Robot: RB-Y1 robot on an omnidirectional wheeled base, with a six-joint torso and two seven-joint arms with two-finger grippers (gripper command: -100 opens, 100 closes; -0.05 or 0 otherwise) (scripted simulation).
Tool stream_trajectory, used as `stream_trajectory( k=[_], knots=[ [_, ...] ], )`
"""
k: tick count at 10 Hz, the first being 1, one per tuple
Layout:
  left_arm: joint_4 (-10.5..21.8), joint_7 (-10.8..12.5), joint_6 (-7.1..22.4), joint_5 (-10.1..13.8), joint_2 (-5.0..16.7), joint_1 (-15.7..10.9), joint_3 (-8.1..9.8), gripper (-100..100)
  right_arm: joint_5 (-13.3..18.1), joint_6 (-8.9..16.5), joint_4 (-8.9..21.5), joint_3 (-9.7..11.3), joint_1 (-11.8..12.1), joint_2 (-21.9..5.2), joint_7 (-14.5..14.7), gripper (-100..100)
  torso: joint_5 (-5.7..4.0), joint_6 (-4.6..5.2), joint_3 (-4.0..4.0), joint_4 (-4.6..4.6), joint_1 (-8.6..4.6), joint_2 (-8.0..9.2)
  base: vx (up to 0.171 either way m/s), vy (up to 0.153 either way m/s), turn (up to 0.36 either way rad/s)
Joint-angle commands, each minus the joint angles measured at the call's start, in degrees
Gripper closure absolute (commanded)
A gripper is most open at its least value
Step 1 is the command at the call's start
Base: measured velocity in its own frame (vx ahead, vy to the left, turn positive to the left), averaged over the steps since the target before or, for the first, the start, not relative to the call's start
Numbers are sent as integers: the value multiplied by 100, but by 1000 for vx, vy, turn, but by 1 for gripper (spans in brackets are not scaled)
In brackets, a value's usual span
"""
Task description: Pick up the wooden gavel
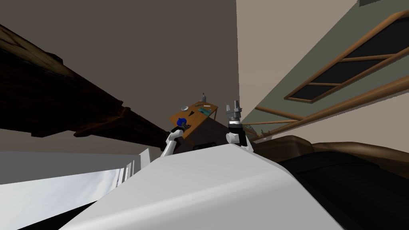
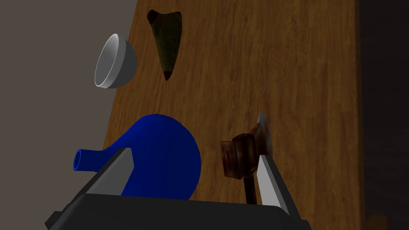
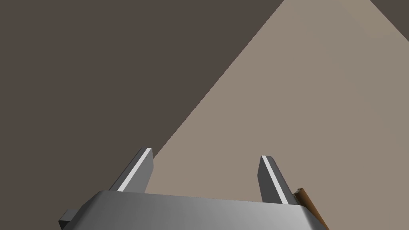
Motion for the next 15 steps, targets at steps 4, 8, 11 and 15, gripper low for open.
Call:
stream_trajectory(
  k=[4, 8, 11, 15],
  knots=[
    [621, 131, 397, 8, 14, -288, 85, -100, 0, 0, 0, 0, 0, 0, 0, 0, -1, 0, 1, 0, -3, 1, 19, 22, -13],
    [1349, 284, 908, -22, 44, -593, 210, -100, 0, 0, 0, 0, 0, 0, 0, 0, 1, 0, -2, -1, 3, -3, 35, 41, -21],
    [1729, 358, 1178, -47, 57, -741, 276, -100, 0, 0, 0, 0, 0, 0, 0, 0, -1, 0, 0, 0, -3, 0, 22, 25, -11],
    [2033, 398, 1374, -49, 67, -848, 329, -100, 0, 0, 0, 0, 0, 0, 0, 0, -2, -1, 6, 2, -9, 11, 2, 12, -15]
  ],
)
